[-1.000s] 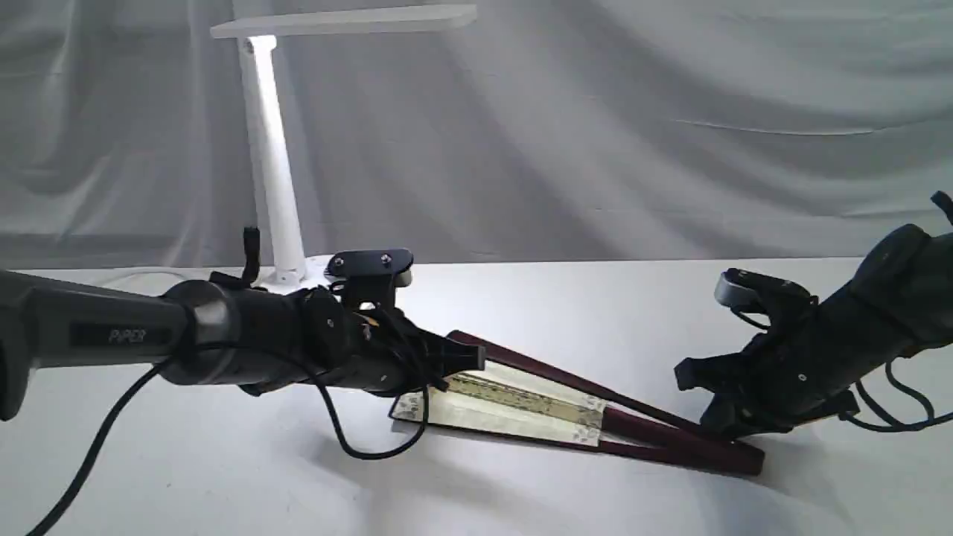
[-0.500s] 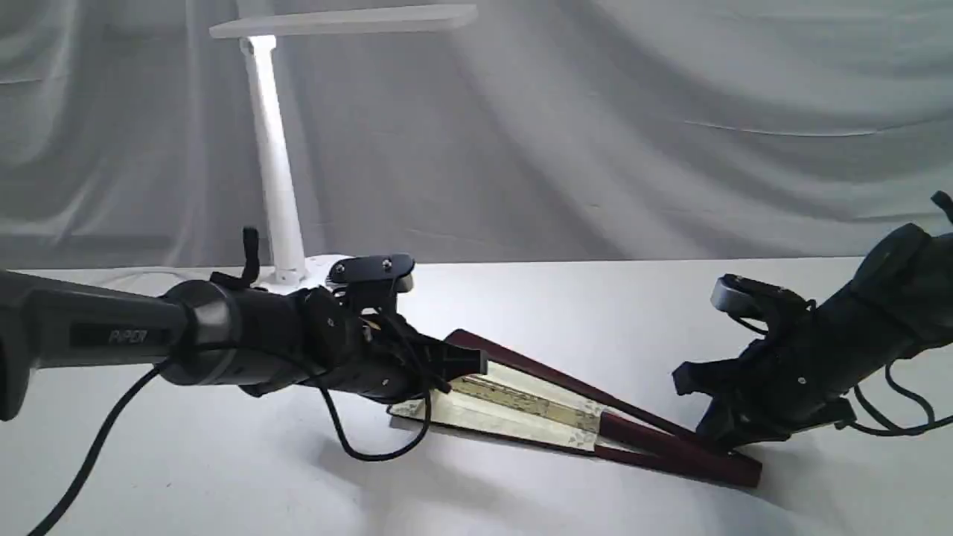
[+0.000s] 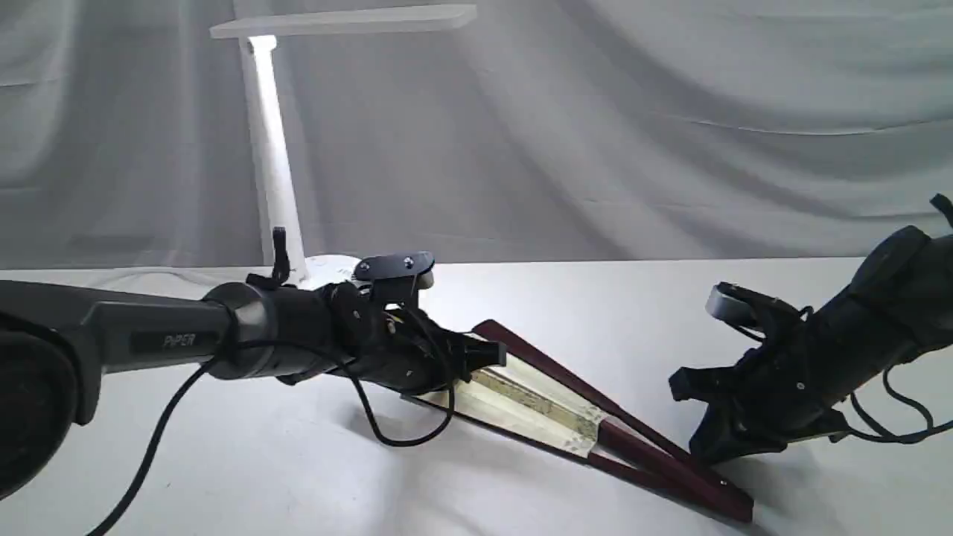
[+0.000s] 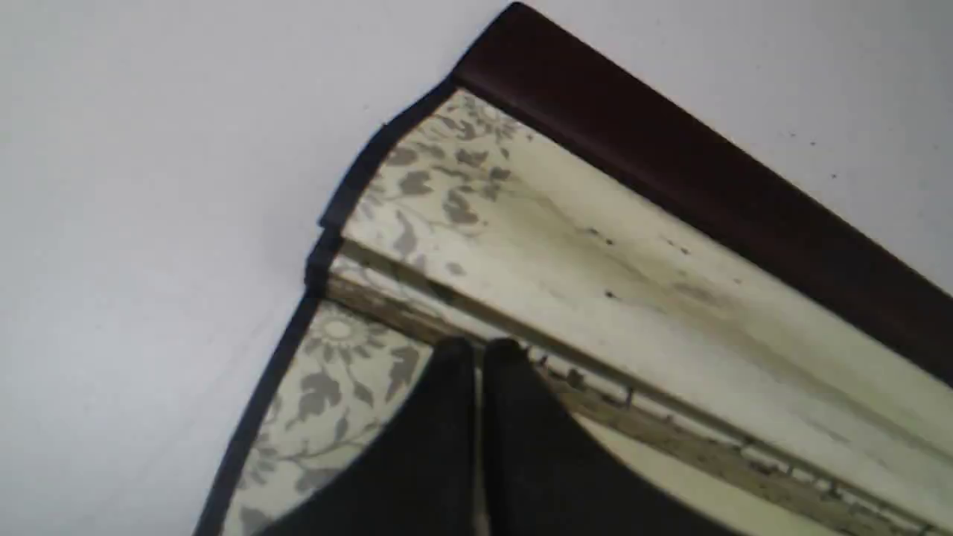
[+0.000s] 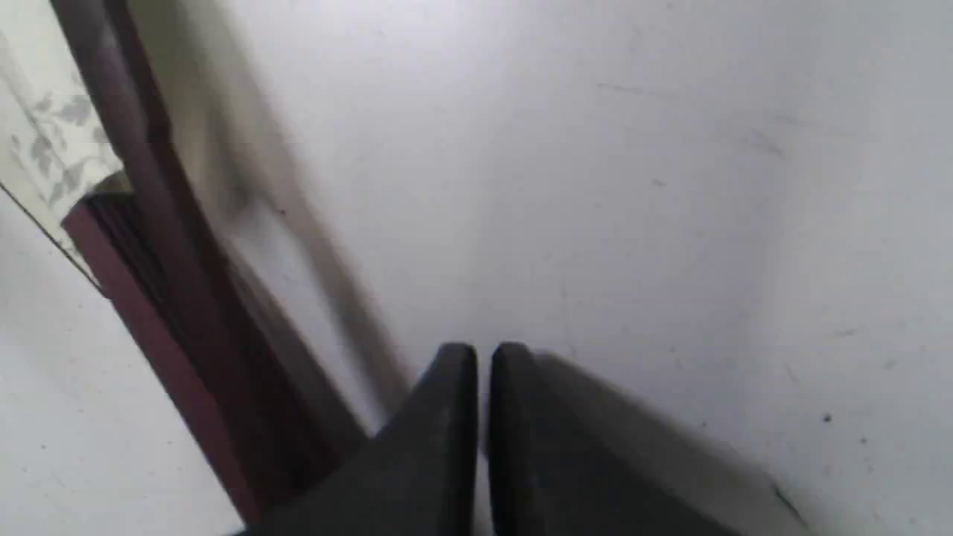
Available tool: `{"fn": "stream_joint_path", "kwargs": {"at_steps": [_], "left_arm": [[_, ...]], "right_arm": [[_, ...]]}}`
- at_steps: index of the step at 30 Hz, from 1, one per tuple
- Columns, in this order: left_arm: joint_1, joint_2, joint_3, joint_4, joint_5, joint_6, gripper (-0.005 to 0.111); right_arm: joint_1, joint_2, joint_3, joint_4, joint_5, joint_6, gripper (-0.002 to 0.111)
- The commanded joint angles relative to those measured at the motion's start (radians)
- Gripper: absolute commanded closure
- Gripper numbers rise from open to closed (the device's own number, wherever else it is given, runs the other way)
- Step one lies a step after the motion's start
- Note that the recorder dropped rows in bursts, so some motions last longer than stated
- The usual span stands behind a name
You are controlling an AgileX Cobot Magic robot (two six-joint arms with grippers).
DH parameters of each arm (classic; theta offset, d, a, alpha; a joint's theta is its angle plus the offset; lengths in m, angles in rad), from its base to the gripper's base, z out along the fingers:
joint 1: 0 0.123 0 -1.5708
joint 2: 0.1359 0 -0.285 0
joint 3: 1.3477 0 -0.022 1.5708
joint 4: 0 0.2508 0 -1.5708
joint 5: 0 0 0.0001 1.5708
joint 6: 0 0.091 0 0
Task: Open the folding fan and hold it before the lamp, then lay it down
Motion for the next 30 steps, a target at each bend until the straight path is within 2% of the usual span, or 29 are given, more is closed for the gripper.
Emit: {"fn": "stream_joint_path", "kwargs": {"at_steps": [1, 7, 12, 17, 23, 26, 30], "left_arm": [[-0.003, 0.020, -0.046, -0.012, 0.010, -0.011, 0.107], [-0.003, 0.059, -0.123, -0.038, 0.034, -0.009, 0.107], [-0.003, 0.059, -0.126, -0.061, 0.027, -0.007, 0.107], [-0.003, 0.057, -0.126, -0.058, 0.058, 0.002, 0.107], [0.013, 0.006, -0.126, 0.043, 0.138, 0.002, 0.106], [0.024, -0.029, -0.126, 0.071, 0.192, 0.000, 0.106], [0.033, -0.074, -0.126, 0.107, 0.298, 0.000, 0.106]], "right_arm": [[0.002, -0.005, 0.009, 0.014, 0.024, -0.010, 0.104], [0.004, -0.005, 0.009, 0.093, 0.054, -0.031, 0.104], [0.004, -0.002, 0.009, 0.175, 0.054, -0.040, 0.104], [0.012, -0.002, 0.013, 0.182, 0.022, -0.057, 0.104], [0.000, -0.002, 0.013, 0.194, -0.051, -0.058, 0.102], [-0.002, -0.002, 0.013, 0.204, -0.076, -0.071, 0.095], [-0.002, -0.002, -0.023, 0.211, -0.005, -0.096, 0.079]]}}
